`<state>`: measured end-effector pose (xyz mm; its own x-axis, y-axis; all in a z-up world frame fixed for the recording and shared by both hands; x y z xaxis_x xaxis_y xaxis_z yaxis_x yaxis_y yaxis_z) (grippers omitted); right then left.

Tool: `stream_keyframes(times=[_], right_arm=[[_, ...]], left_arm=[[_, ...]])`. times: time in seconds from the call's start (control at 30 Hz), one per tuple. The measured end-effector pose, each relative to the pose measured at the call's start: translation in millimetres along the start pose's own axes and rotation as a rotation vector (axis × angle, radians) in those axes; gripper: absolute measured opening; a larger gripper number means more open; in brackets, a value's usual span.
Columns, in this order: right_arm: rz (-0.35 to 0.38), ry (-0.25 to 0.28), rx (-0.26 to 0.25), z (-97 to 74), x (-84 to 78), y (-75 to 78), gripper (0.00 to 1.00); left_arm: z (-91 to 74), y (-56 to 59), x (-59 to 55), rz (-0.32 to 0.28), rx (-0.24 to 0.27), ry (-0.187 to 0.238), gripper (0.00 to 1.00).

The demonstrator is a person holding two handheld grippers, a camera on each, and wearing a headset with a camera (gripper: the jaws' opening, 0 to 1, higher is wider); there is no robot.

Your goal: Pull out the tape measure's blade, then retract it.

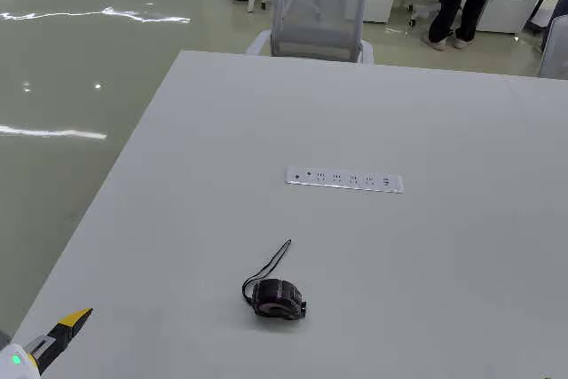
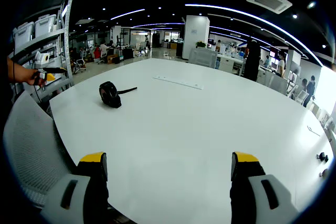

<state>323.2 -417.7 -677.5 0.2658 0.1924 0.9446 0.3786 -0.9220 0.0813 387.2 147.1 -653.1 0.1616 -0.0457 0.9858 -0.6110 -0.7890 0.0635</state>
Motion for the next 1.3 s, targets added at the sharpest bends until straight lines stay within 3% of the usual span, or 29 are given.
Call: stream_keyframes(times=[0.47, 0.8, 1.0, 1.3], right_arm=[[-0.004, 0.018, 0.007, -0.2, 4.8, -0.8, 1.0], [-0.02, 0.003, 0.028, 1.3, 2.8, -7.8, 1.0], [-0.021, 0.009, 0.028, 2.5, 4.7, -7.3, 1.0], [-0.02, 0.012, 0.023, 0.5, 4.3, -4.3, 1.0]], left_arm=[[-1.3, 0.0, 6.3, -0.015, 0.004, 0.004, 0.99], [-6.6, -0.1, 2.7, -0.02, 0.007, -0.005, 0.99], [-1.4, 4.2, -0.9, -0.008, -0.02, -0.016, 0.99], [2.8, 1.1, -1.1, -0.009, -0.027, -0.011, 0.99]])
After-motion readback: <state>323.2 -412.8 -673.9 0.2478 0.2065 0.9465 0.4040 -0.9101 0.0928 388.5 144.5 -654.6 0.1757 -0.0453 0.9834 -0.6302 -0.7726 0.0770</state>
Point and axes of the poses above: the centre of the closed fingertips' face, and the gripper's own axes: z roughly forward along the fingers, y roughly to its right, x roughly out of its top, the point moved 5 cm from there along -z, roughly backward along the fingers, and after that the axes turned 13 degrees about y, right-handed, at the moved point
